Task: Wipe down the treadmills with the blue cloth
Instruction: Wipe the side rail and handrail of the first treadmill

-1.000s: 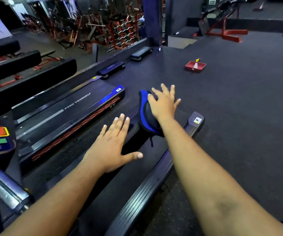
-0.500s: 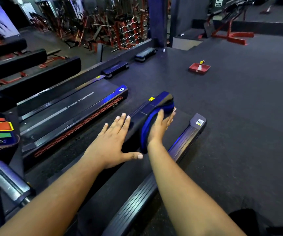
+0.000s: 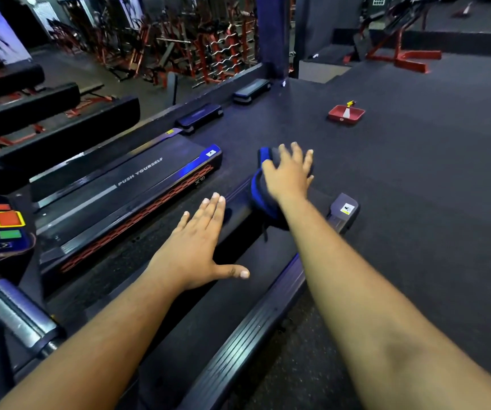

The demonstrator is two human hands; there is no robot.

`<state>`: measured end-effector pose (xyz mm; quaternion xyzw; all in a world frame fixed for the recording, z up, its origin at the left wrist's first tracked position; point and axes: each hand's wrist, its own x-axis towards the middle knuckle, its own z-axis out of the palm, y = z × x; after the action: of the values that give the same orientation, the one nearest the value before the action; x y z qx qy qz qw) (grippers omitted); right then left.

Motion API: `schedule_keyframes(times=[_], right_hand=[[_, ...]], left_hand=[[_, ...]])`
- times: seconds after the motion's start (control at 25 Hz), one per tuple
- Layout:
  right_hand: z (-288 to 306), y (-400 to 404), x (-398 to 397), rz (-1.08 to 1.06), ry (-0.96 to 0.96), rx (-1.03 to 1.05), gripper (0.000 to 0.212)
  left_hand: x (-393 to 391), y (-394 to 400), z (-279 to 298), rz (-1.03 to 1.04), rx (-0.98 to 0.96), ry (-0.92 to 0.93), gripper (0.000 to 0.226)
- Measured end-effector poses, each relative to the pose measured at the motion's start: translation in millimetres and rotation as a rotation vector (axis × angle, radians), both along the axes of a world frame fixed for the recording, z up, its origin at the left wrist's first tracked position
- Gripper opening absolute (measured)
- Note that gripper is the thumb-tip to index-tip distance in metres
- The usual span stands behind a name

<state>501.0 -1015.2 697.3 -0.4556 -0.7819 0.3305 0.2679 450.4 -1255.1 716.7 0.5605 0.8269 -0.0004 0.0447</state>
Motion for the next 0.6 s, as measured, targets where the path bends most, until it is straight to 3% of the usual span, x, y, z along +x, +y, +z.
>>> schedule_keyframes(times=[0.12, 0.2, 0.36, 0.44, 0.48, 0.56, 0.6], right_hand=[[-27.7, -77.6, 16.1, 0.263, 0.06, 0.276, 0.063], [-31.9, -73.8, 27.2, 0.391, -0.021, 0.4, 0.062], [1.4, 12.0, 5.1, 0.196, -0.203, 0.329, 0.054], [-1.0, -13.3, -0.7, 0.032, -0.08, 0.211, 0.057], [-10.8, -42.1, 1.5, -0.006, 0.087, 0.193, 0.056], [-38.6, -108.8, 16.0, 0.078, 0.347, 0.202, 0.054], [-50.2, -125.3, 27.7, 0.157, 0.326, 0.251, 0.055]], left_hand=[[-2.2, 0.6, 2.3, 0.017, 0.027, -0.035, 0.148], [-2.3, 1.2, 2.2, 0.022, 0.015, -0.058, 0.151], [0.4, -0.1, 2.1, 0.025, 0.045, -0.043, 0.147], [1.6, -3.9, 3.4, 0.014, 0.078, -0.057, 0.14], [1.1, -7.6, 3.8, 0.007, 0.098, -0.059, 0.136], [-0.9, -21.4, 5.7, -0.011, 0.1, -0.012, 0.129], [-2.5, -29.7, 4.4, -0.029, 0.065, 0.037, 0.126]])
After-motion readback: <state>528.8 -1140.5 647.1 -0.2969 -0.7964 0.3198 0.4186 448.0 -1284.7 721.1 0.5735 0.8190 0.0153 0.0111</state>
